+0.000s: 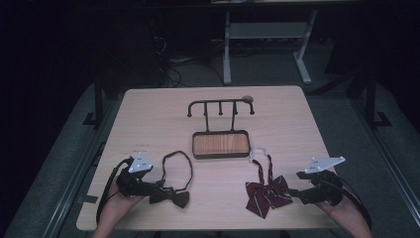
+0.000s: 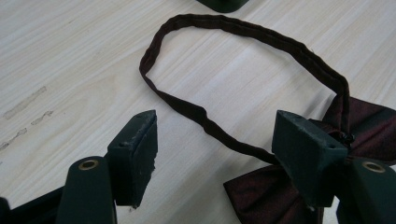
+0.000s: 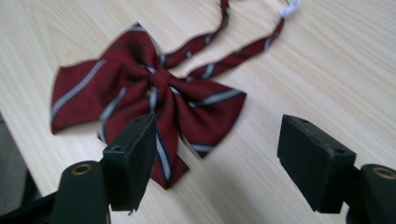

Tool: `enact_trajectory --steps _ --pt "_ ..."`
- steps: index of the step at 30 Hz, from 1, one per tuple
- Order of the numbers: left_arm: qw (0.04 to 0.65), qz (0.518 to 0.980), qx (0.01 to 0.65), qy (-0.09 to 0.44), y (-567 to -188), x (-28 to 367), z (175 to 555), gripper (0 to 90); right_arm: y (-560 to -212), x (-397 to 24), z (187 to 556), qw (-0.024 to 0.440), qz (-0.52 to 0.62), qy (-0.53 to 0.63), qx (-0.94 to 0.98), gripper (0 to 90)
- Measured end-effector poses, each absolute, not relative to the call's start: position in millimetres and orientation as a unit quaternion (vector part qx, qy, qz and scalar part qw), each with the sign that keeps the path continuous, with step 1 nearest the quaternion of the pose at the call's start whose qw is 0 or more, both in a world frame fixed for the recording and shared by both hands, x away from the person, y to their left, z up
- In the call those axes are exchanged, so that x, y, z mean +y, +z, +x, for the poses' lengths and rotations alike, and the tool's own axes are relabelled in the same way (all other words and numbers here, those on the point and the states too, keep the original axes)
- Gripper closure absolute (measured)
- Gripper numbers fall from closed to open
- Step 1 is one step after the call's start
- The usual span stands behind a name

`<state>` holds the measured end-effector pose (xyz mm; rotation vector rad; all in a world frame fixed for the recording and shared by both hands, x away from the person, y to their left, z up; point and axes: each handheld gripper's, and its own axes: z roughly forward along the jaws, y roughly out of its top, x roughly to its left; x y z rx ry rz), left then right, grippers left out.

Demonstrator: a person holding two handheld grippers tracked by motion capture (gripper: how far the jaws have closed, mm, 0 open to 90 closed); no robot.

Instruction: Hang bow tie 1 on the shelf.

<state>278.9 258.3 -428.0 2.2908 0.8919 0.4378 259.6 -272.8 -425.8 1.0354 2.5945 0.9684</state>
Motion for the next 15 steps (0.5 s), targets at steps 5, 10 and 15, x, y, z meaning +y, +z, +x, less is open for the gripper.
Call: enact_trajectory --steps 5,10,15 --pt "0.317 0.871 0.337 0.166 -428 259 279 31.8 -415 -262 264 0.084 0.337 0.324 0.88 27.0" --pt "0.318 0.87 0.337 0.167 -428 259 278 31.6 -403 -247 270 0.085 0.322 0.306 0.892 30.6" --pt "0.323 0.867 0.338 0.172 -426 258 277 31.7 -392 -235 280 0.081 0.313 0.304 0.896 34.2"
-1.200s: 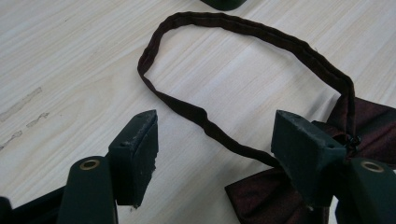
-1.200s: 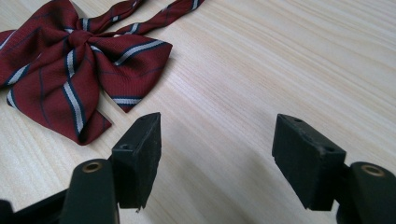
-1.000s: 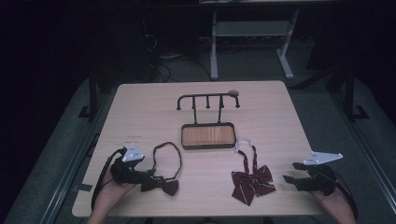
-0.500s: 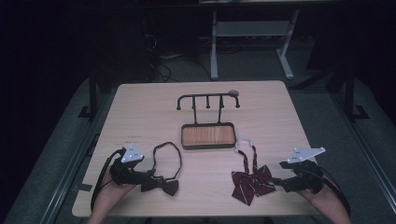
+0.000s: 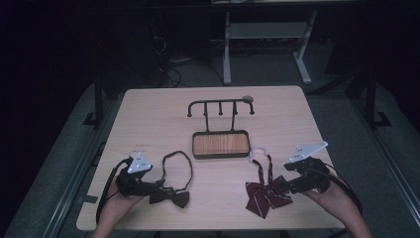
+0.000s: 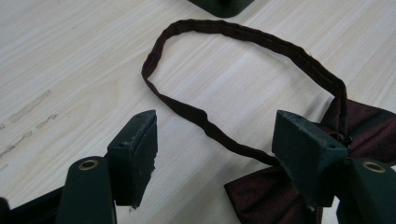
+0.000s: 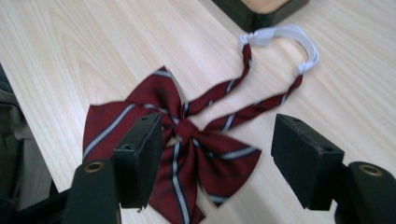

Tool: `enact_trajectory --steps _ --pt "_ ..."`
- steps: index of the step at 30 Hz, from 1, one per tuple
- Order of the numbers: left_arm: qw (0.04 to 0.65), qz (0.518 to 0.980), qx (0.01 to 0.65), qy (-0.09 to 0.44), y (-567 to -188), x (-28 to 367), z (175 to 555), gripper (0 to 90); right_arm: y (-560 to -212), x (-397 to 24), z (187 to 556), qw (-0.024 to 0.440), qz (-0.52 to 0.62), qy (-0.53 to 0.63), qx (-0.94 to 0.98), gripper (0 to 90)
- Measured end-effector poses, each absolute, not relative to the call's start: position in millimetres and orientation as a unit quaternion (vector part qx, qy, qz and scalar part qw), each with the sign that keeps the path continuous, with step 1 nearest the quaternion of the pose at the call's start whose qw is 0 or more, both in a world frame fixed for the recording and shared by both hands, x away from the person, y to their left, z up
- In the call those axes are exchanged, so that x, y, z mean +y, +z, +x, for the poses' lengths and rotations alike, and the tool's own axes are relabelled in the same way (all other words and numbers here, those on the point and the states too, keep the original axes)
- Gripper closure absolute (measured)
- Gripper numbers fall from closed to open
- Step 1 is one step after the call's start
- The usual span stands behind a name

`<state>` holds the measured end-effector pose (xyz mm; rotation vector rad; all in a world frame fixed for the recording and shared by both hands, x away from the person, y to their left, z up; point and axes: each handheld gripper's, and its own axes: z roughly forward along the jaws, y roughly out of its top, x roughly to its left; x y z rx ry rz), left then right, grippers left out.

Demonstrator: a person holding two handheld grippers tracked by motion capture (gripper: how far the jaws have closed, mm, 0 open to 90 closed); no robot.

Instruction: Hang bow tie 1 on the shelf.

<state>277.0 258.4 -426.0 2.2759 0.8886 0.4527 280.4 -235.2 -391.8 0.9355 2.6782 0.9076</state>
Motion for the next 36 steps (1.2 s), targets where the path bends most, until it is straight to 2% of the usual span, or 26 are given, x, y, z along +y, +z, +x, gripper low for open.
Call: enact_trajectory --steps 15,36 --pt "0.326 0.866 0.338 0.171 -425 260 276 31.7 -388 -212 320 0.066 0.305 0.275 0.91 41.1" --pt "0.325 0.868 0.336 0.17 -426 260 277 31.2 -391 -202 369 0.057 0.32 0.233 0.916 43.1"
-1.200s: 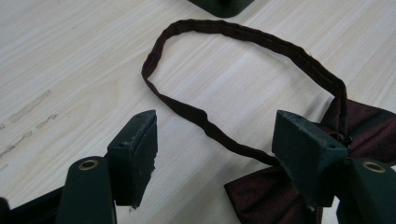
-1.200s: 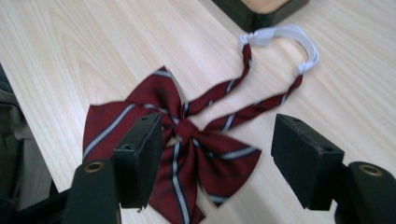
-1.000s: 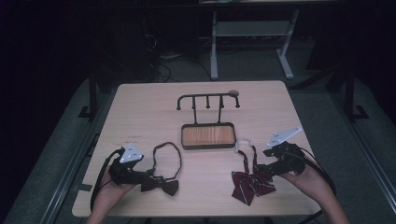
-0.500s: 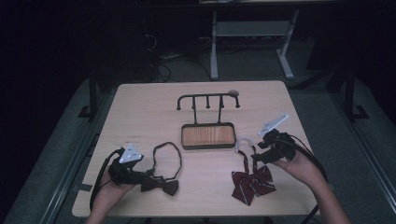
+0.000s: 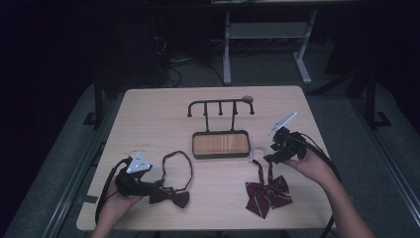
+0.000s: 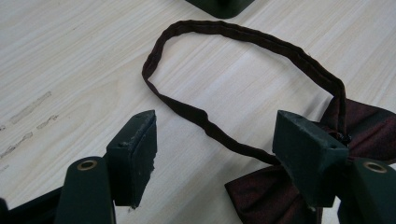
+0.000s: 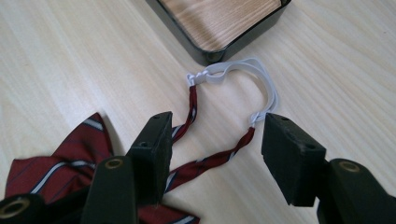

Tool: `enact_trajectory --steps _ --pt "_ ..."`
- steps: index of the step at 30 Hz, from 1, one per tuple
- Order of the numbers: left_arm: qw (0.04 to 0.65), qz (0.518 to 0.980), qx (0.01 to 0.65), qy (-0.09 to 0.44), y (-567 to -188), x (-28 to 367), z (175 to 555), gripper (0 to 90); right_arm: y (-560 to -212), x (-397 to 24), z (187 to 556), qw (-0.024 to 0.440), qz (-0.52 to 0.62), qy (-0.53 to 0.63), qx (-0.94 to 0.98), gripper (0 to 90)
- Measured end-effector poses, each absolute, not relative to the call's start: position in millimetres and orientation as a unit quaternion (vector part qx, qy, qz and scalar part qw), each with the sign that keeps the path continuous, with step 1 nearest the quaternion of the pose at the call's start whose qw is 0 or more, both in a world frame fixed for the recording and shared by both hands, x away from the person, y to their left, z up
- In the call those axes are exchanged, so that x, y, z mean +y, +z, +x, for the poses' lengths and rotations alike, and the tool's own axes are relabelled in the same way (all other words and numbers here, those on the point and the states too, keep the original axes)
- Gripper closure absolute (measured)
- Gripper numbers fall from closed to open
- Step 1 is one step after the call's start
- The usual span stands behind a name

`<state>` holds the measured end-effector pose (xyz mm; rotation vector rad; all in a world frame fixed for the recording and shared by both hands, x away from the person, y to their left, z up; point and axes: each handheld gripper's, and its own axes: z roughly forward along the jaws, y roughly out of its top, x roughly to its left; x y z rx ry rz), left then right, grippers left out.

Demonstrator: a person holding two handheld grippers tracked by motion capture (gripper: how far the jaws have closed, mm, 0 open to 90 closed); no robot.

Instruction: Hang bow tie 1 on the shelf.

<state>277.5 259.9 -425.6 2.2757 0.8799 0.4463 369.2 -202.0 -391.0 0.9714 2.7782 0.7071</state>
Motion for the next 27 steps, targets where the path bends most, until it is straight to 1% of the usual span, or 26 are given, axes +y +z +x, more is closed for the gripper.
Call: enact_trajectory --steps 11,19,27 --pt "0.326 0.868 0.333 0.171 -425 260 277 31.2 -402 -196 392 0.049 0.332 0.211 0.918 44.1" --pt "0.324 0.868 0.334 0.171 -426 261 278 31.2 -419 -196 407 0.037 0.351 0.177 0.919 49.6" --pt "0.324 0.868 0.334 0.171 -426 261 278 31.1 -428 -196 414 0.034 0.364 0.155 0.918 51.8"
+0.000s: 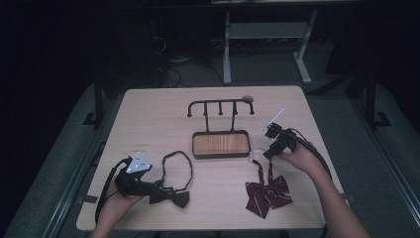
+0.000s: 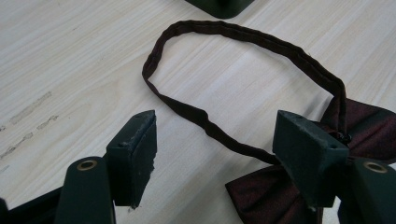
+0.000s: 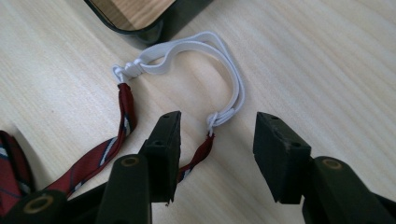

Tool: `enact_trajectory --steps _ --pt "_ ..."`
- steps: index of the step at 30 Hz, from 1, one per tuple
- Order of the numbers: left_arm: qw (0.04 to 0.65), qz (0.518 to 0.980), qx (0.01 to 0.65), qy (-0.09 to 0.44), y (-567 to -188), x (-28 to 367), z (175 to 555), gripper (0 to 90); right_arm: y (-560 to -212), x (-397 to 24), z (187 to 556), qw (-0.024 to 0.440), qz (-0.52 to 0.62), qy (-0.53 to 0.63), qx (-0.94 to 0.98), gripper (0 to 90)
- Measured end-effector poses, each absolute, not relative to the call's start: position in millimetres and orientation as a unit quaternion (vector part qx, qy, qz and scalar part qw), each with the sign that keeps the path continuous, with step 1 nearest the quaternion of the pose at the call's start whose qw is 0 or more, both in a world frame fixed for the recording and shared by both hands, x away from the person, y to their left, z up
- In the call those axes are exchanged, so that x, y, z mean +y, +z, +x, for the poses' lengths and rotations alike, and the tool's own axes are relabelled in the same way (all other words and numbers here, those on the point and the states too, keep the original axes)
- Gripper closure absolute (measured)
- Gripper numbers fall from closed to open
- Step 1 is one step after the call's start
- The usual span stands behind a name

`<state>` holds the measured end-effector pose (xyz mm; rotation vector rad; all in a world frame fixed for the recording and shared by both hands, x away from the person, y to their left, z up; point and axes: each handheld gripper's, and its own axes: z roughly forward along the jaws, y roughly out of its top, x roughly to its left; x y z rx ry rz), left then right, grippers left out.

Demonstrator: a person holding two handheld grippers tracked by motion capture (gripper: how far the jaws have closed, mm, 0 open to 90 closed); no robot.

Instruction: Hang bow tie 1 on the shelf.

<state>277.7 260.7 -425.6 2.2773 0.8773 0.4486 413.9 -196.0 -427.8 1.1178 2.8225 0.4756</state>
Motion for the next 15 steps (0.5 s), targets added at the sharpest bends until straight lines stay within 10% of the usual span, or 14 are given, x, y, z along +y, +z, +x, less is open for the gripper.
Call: enact_trajectory --steps 15 --pt "0.325 0.867 0.336 0.172 -425.0 261.2 277.8 31.1 -437.3 -186.7 417.5 0.038 0.373 0.117 0.92 65.4"
